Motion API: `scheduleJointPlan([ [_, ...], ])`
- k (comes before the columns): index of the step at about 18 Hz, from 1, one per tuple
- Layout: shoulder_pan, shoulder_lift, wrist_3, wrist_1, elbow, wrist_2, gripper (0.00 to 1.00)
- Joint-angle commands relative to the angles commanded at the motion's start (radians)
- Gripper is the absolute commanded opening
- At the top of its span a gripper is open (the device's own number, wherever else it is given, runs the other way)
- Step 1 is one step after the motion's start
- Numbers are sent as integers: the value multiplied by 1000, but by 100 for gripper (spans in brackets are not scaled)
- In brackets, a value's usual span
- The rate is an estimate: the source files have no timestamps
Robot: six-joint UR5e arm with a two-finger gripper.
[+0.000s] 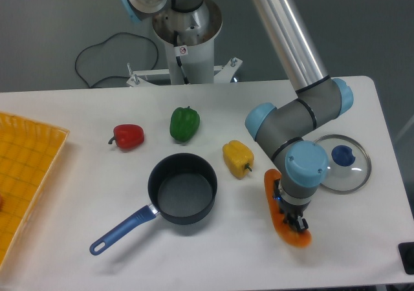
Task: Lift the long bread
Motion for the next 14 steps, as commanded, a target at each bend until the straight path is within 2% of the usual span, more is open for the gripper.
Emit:
scheduleJointPlan([
  [8,3,17,0,-6,-2,0,0],
  [14,3,60,-2,-44,-15,0,0],
])
